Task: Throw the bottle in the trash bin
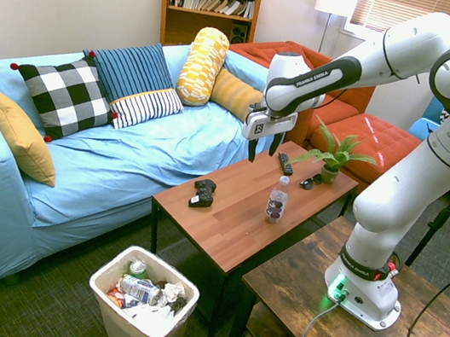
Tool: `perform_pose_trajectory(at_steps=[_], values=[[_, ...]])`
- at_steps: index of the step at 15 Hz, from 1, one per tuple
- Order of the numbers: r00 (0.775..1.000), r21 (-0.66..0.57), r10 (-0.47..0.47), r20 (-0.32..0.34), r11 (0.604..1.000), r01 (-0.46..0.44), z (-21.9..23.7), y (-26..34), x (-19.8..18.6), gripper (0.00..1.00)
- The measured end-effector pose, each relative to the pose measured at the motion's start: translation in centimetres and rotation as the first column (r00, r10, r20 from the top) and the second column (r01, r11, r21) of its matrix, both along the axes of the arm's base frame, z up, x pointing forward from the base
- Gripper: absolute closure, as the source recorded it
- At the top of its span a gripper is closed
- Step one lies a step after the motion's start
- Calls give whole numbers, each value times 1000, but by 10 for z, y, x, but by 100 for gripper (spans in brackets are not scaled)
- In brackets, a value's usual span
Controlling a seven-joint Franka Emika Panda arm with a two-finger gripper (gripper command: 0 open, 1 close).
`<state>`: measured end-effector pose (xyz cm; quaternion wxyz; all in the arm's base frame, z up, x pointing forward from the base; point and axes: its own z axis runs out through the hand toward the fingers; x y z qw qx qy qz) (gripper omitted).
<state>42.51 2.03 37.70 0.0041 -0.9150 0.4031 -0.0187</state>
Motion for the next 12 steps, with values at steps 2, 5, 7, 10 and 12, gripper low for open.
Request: perform_pose_trajectory(at_steps=[2,5,7,10,12], values=[[1000,1,-3,11,1000,3,1,-1,2,0],[997,6,-59,42,998,59,-1,-19,9,0],[993,-4,-108,42,994,109,-6,-43,12,0],[979,-51,-194,54,979,197,-14,-77,10,0],[973,-66,-227,36,971,229,-27,-96,1,0]])
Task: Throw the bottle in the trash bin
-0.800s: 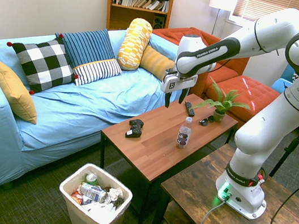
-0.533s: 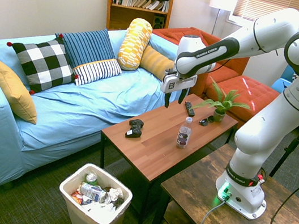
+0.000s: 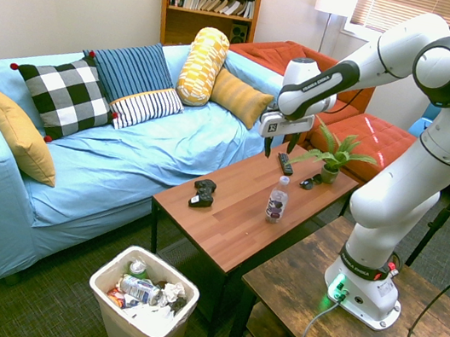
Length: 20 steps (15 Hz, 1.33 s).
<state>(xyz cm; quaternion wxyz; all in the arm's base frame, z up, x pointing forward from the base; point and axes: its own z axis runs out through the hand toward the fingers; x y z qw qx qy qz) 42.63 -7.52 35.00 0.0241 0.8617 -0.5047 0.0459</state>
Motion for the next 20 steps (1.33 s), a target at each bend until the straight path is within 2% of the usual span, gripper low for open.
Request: perform_pose_trajectory(at_steps=[3,7,11,12,20], values=[[999,9,-10,-46,1000,10,-32,-6,-20,0],[998,-3,-1,-70,1000,0,-73,-2,-39,0],[996,4,-10,-85,1000,10,-99,1,-41,0],[996,5,-11,-87,1000,11,-101,0,-41,100],[997,8,-11,-76,1000,11,-98,5,-38,100]])
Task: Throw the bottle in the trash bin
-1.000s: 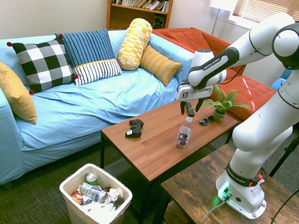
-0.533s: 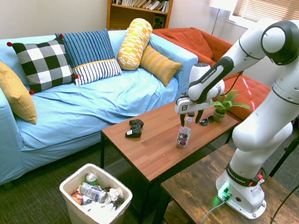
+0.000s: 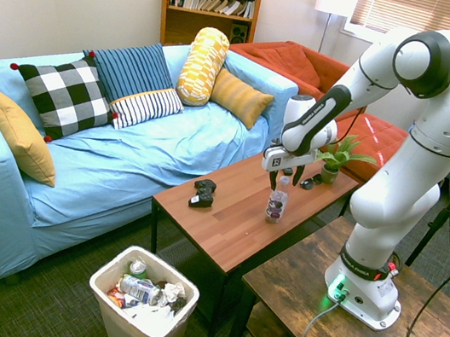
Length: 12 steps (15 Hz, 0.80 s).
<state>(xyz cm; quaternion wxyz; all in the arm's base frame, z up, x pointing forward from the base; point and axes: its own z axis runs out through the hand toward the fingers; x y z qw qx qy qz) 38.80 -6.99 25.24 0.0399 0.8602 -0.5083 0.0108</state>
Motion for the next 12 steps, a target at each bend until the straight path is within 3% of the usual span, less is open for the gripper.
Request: perform_pose_trajectory(at_steps=[12], values=[[1000,-2,-6,23,1000,6,6,4,8,100]])
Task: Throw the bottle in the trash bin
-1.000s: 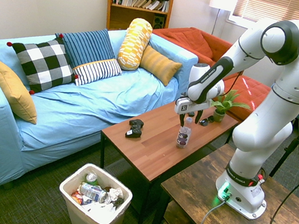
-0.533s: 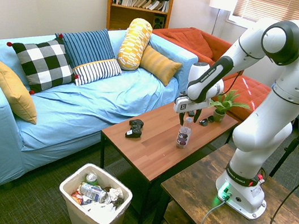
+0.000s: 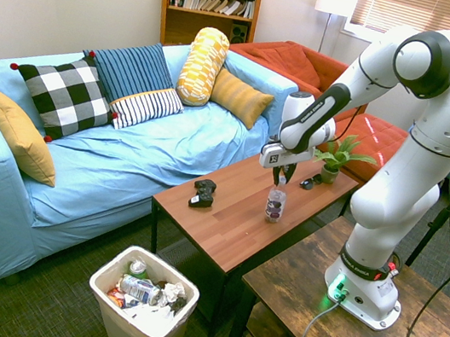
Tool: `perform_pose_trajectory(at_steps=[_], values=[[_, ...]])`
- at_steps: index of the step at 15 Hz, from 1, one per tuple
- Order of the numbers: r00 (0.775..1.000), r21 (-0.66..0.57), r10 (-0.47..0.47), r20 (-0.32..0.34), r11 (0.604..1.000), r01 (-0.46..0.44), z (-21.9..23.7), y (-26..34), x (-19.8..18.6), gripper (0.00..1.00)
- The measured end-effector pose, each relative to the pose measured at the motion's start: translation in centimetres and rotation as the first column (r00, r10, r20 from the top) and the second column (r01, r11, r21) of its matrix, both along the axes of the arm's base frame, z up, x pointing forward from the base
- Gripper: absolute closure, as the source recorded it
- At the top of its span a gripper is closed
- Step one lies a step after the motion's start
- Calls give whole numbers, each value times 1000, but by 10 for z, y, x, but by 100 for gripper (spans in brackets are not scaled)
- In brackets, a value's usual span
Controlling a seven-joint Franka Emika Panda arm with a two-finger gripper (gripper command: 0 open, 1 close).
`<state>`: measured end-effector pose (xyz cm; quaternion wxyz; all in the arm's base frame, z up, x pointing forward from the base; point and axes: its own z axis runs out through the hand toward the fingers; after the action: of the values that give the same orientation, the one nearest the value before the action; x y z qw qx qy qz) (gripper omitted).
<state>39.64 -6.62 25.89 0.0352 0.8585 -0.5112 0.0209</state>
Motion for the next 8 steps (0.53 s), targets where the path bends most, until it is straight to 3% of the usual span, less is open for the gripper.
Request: perform_pose_trajectory(at_steps=[5,8], values=[[999,38,-11,32,999,10,17,-4,4,100],[990,61,32,134,997,-40,84,19,5,100]])
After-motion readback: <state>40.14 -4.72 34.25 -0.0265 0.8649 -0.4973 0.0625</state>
